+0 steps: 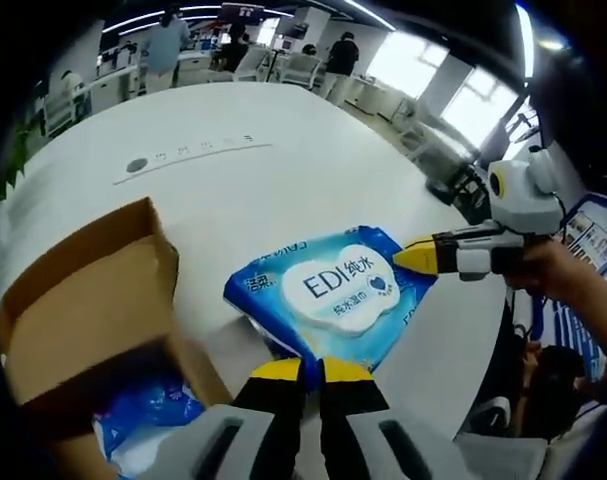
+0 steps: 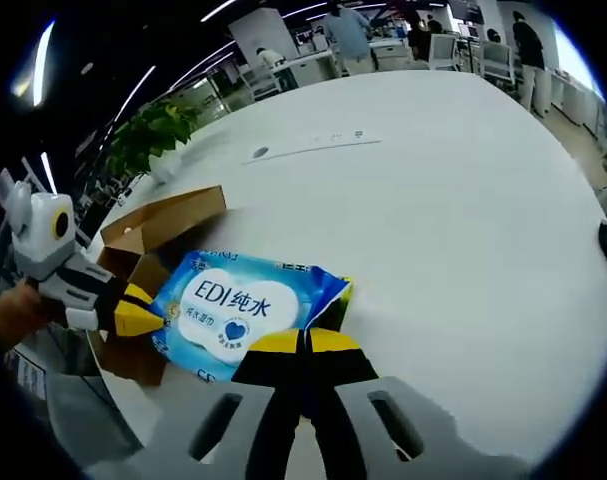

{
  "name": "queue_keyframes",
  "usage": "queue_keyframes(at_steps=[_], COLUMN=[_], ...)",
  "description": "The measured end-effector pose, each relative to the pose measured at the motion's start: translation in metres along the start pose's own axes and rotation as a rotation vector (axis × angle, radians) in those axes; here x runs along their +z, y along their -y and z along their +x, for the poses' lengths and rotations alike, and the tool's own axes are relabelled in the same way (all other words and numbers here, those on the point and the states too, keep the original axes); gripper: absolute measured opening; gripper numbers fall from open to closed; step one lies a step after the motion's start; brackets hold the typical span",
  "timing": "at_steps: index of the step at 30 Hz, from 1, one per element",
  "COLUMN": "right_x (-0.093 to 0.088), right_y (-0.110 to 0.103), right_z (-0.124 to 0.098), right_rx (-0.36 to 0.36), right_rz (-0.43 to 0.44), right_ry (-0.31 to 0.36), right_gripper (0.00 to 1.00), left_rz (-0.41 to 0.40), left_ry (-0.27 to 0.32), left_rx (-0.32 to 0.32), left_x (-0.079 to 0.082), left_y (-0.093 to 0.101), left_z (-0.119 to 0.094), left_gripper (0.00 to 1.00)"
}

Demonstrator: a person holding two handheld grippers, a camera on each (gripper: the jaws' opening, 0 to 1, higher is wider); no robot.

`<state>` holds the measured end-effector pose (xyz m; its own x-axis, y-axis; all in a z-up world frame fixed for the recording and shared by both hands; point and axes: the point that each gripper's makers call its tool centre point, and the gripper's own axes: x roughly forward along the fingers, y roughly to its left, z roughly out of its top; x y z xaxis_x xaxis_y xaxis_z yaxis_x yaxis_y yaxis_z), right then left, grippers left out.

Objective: Operate the shoe box by opening the lid, removing the specified soft item, and placing it in the target area until the item is outside and the box remains undamaged.

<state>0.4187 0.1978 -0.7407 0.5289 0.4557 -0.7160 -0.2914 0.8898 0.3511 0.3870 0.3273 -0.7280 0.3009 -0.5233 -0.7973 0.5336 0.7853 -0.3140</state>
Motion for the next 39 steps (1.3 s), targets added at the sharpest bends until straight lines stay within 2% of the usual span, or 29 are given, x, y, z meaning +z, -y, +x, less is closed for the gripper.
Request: queue_keyframes(at_steps=[8, 16, 24, 27, 33, 39], right_x=[-0.004, -0.01, -0.007, -0.005, 0.001, -0.001], right_y=[-0.003, -0.001, 0.002, -0.002, -0.001, 0.002], right_z=[0.008, 0.008, 0.009, 0.009, 0.008, 0.011], right_rx=[0.013, 0.0, -0.012, -0.01, -0.008, -0.019], right_rz=[-0.001, -0.001, 0.008, -0.023, -0.019, -0.015], right_ry=[0.015, 0.022, 0.044, 0.057, 0.09, 0.08], right_gripper=[0.0, 0.0, 0.0, 0.0, 0.0, 0.0], left_rz=[0.046, 0.097, 0.141, 0.156, 0.155, 0.163], left_ry=[-0.014, -0.056, -0.045, -0.042, -0.025, -0.041], left_rx=[0.036, 0.059, 0.081, 0.084, 0.091, 0.092], left_x=[-0.003, -0.014, -0.009, -0.007, -0.003, -0.005], left_y=[-0.008, -0.008, -0.009, -0.009, -0.012, -0.01], left_z=[-0.001, 0.009, 0.008, 0.006, 0.006, 0.011], left_gripper=[0.04, 0.05, 0.05, 0.05, 0.05, 0.05])
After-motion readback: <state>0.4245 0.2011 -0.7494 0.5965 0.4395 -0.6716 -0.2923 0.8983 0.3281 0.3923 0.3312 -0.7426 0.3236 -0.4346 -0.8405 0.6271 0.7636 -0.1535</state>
